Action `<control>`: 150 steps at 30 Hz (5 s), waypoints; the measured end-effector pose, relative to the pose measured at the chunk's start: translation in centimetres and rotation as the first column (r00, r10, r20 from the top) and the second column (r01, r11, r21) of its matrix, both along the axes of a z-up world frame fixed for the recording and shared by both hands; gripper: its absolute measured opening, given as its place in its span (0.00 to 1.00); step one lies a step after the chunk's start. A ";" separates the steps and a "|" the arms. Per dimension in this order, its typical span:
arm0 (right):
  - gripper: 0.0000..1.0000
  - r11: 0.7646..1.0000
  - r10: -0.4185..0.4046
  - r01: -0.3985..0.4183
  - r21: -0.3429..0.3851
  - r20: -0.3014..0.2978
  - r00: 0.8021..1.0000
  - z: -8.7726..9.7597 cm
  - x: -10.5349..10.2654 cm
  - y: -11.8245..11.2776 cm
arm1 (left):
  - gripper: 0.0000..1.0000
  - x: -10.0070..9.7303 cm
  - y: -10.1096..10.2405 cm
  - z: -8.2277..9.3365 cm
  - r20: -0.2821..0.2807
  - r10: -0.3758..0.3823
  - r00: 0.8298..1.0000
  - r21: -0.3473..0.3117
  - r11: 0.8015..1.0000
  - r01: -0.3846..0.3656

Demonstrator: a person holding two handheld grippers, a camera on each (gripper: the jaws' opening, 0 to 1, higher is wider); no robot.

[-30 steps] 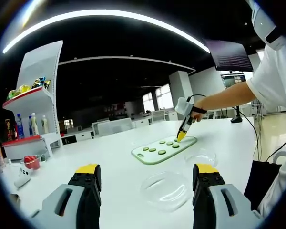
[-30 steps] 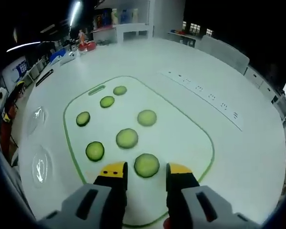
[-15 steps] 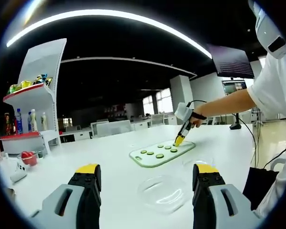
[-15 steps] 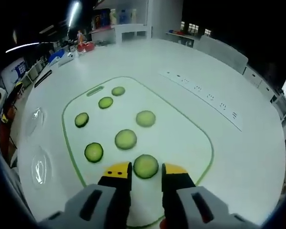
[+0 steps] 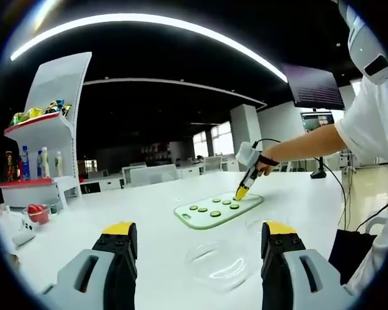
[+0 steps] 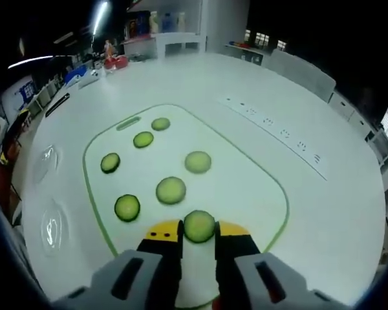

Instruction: Open the petri dish lid, add cucumber slices into the petri dish, and close the lid

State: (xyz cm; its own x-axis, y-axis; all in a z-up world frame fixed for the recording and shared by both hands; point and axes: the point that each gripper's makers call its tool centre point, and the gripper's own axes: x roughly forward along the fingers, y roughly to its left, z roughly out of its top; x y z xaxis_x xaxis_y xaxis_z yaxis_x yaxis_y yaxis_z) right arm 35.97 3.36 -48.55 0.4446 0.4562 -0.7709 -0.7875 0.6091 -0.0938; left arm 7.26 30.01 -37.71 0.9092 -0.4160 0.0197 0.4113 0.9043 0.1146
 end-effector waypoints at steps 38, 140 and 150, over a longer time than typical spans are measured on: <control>0.18 0.982 0.034 -0.061 0.176 0.152 0.988 10.4 -2.1 1.9 | 0.79 0.5 -1.2 -1.4 -0.051 -0.048 0.997 0.053 0.997 0.051; 0.19 0.880 0.461 -0.459 0.123 0.015 0.887 0.6 -22.2 9.4 | 0.78 -1.6 -2.2 -2.5 -0.088 -0.058 0.994 0.083 0.994 0.065; 0.19 0.879 0.460 -0.459 0.128 0.029 0.888 1.5 -22.0 9.4 | 0.78 -1.7 -2.4 -2.4 -0.087 -0.060 0.994 0.084 0.994 0.068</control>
State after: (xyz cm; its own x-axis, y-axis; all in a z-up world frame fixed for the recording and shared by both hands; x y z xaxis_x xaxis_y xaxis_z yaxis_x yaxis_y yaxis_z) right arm 13.97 12.76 -47.08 0.1590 0.7032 -0.6930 -0.9820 0.1853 -0.0373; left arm 5.61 27.59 -40.13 0.8775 -0.4702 -0.0939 0.4794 0.8640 0.1538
